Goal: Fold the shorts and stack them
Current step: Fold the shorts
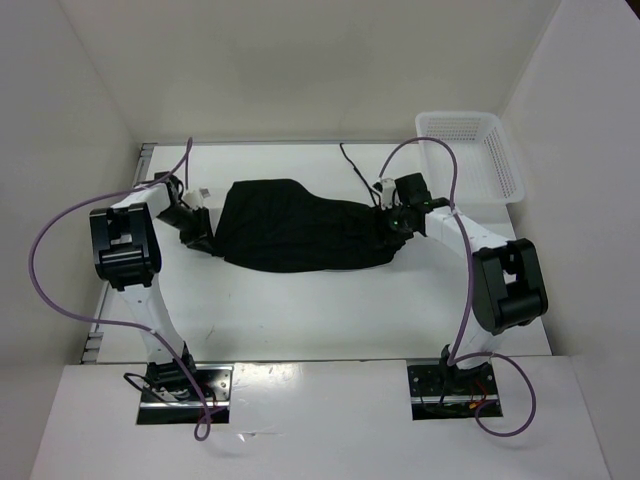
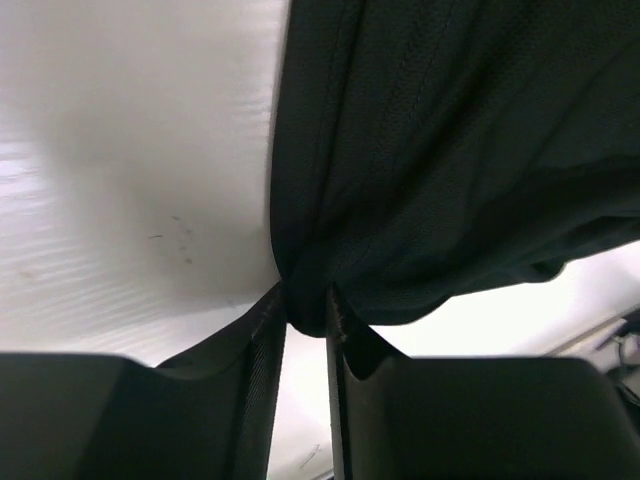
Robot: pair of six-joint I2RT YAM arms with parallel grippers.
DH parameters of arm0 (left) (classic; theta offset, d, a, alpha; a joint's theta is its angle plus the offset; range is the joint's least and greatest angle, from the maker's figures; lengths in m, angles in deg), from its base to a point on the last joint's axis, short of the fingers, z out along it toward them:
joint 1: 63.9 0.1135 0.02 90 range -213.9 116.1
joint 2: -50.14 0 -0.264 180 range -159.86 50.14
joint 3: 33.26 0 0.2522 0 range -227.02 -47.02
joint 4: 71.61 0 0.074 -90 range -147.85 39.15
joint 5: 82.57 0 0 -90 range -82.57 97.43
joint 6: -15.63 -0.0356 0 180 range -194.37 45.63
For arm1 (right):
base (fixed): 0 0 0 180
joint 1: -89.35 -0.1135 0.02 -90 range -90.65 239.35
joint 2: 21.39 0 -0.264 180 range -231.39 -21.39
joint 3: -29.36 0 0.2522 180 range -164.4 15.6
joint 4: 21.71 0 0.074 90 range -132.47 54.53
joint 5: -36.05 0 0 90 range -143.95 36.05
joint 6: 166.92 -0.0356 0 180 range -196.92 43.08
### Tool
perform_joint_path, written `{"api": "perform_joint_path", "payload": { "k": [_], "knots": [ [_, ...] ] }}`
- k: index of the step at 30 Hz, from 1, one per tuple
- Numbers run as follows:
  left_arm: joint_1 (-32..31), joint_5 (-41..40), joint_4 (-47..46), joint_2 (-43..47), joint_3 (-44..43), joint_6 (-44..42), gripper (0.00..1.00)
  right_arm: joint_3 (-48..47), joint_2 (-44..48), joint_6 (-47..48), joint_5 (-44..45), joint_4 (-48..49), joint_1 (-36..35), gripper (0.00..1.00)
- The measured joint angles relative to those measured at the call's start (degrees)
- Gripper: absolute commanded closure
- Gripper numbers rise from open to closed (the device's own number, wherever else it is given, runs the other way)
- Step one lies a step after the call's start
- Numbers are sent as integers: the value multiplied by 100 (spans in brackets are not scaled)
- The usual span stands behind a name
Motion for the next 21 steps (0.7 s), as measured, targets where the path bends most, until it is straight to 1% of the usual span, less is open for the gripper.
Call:
{"api": "perform_joint_path", "payload": {
  "k": [2, 4, 5, 9, 10, 11, 12, 14, 15, 17, 21],
  "knots": [
    [0, 105, 92, -24, -2, -2, 72, 28, 17, 190, -70, -76, 0, 33],
    [0, 144, 166, -46, -2, -7, 76, 103, 55, 323, -162, -151, 0, 33],
    [0, 164, 197, -55, 2, -4, 80, 155, 76, 372, -203, -181, 0, 38],
    [0, 240, 273, -63, 94, -7, 89, 365, 105, 494, -372, -225, 0, 51],
    [0, 249, 289, -63, 103, -9, 92, 404, 105, 509, -402, -227, 0, 55],
    [0, 260, 306, -63, 107, -7, 93, 417, 105, 522, -433, -229, 0, 60],
    [0, 264, 323, -63, 109, -11, 93, 422, 103, 525, -459, -212, 0, 71],
    [0, 267, 352, -63, 109, -11, 95, 426, 101, 544, -501, -181, 0, 82],
    [0, 267, 369, -63, 109, -13, 96, 426, 87, 535, -514, -168, 0, 91],
    [0, 264, 413, -63, 103, -13, 96, 426, 66, 542, -518, -136, 0, 100],
    [0, 284, 743, -83, -149, -17, 96, 278, 37, 566, -461, -133, 0, 100]
  ]
}}
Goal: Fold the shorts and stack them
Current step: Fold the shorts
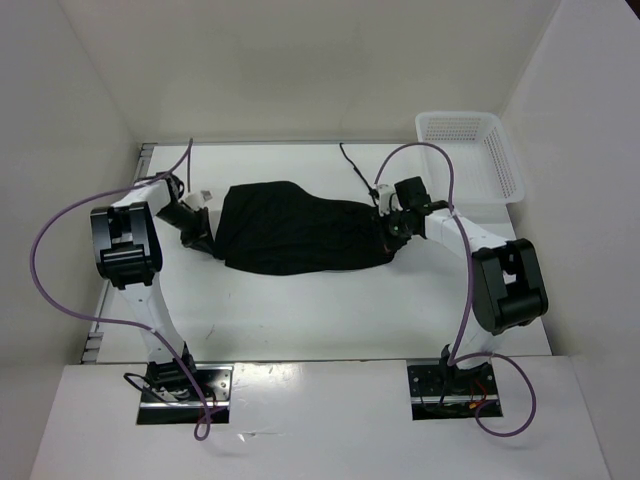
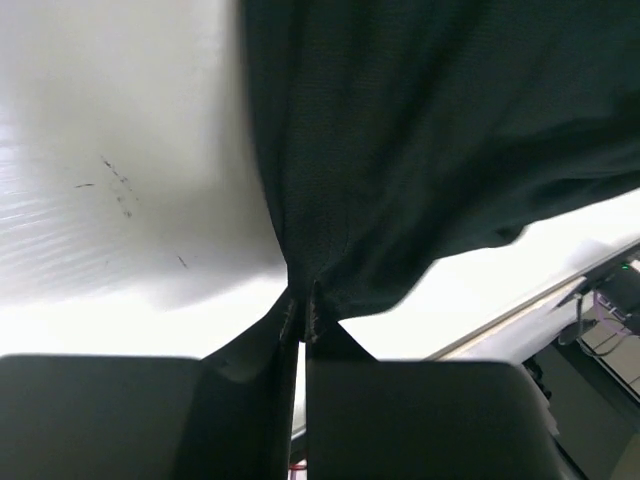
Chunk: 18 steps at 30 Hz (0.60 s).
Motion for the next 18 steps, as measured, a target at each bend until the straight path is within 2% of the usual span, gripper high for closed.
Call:
{"api": "perform_joint_path", "payload": {
  "k": [4, 11, 14, 18],
  "knots": [
    [-15, 188, 387, -4, -662, -7, 96, -621, -55, 284, 114, -37, 0, 100],
    [-17, 1115, 1051, -2, -1801, -2, 96, -1950, -39, 1119, 446, -144, 0, 100],
    [-59, 1432, 1331, 11, -1989, -2, 96, -1993, 66, 1410, 625, -223, 7, 100],
    [-240, 1606, 1497, 24, -1797, -4, 95, -1539, 304, 1707, 846, -269, 63, 100]
  ]
}}
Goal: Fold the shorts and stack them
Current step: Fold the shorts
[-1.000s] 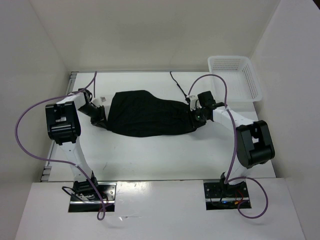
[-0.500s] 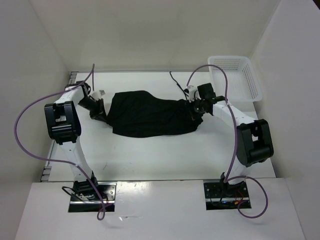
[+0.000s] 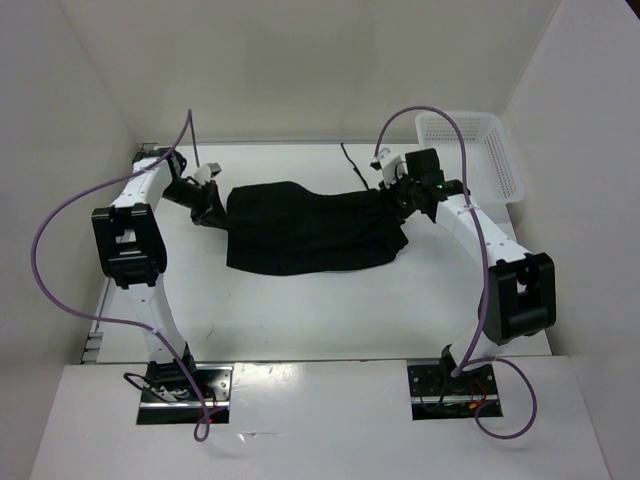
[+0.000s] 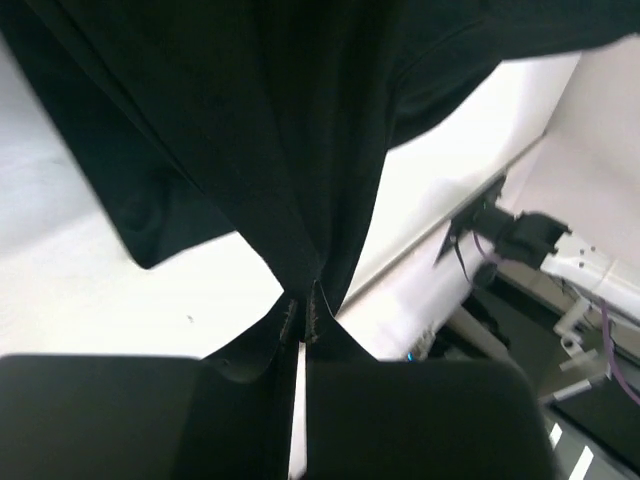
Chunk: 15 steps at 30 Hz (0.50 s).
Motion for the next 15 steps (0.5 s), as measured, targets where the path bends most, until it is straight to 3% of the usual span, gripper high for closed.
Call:
{"api": "perform_joint_path", "payload": {
  "k": [10, 11, 12, 13, 14, 15],
  "knots": [
    [-297, -68, -24, -24, 1290, 2, 94, 1187, 114, 350, 564, 87, 358, 99],
    [-295, -66, -33, -31, 1325, 4, 94, 1287, 120, 358, 584, 125, 361, 90],
    [-295, -55, -33, -35, 1331, 4, 94, 1360, 120, 350, 612, 142, 361, 75],
    [-295, -31, -31, -37, 1322, 4, 93, 1416, 120, 337, 669, 160, 361, 70],
    [-295, 2, -9, -50, 1290, 4, 93, 1458, 120, 348, 732, 195, 361, 59],
    [-297, 35, 20, -63, 1228, 2, 93, 1469, 120, 350, 802, 214, 361, 18]
  ]
}}
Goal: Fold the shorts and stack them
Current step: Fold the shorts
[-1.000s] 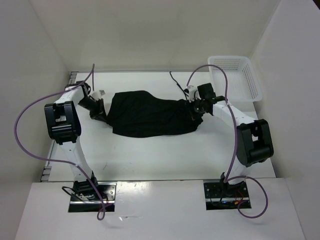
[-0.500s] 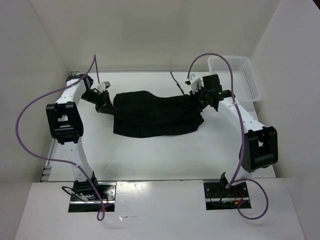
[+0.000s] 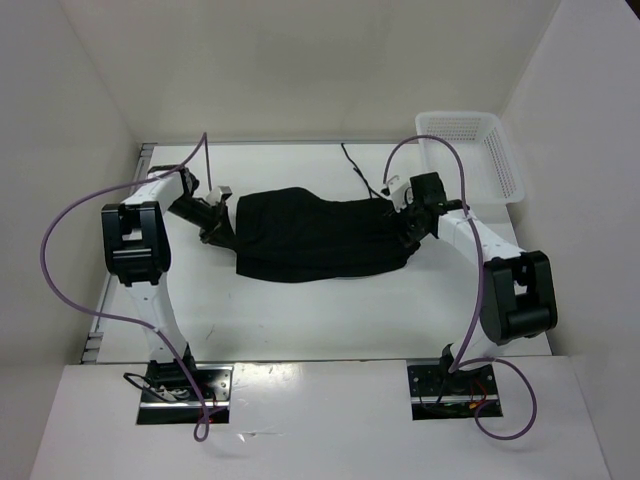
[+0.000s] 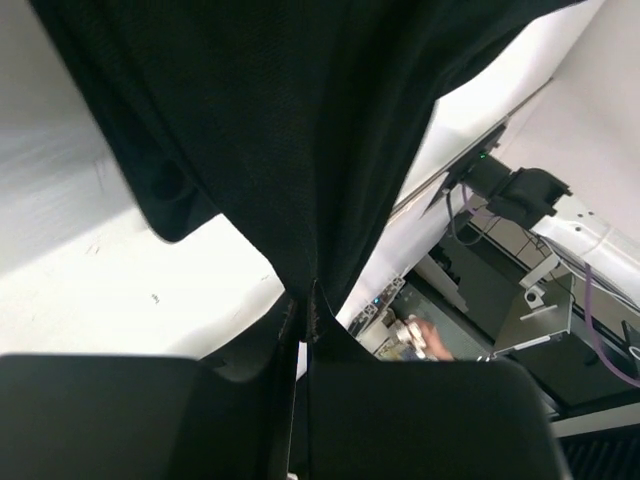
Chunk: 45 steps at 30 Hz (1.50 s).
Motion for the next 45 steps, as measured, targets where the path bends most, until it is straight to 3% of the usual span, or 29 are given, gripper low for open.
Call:
{"api": "perform_joint_path", "payload": {
  "k": [3, 13, 17, 19, 25, 30, 40, 45],
  "knots": [
    [-22, 125, 83, -146, -350, -2, 91, -59, 0, 31, 208, 120, 0, 6],
    [-306, 315, 212, -507, -796, 2, 88, -1814, 2, -20, -164, 293, -52, 6],
    [-409, 317, 208, -505, -748, 2, 88, -1773, 4, 122, -492, 166, -282, 17],
    [-402, 319, 210, -507, -756, 2, 88, -1663, 4, 291, -678, -37, -656, 18],
    [-396, 376, 269, -748, -1451, 2, 87, -1639, -164, 153, -1478, -57, -2828, 18],
    [-396, 398, 35, -772, -1637, 0, 85, -2317, -957, -297, -2284, 83, -3571, 10],
    [-350, 365, -271, -1023, -1912, 7, 83, -3849, -3357, -1416, -2970, 629, -3718, 8],
    [-326, 339, -350, -1023, -1991, 7, 81, -4419, -3906, -1810, -3032, 866, -3904, 5]
  ]
}}
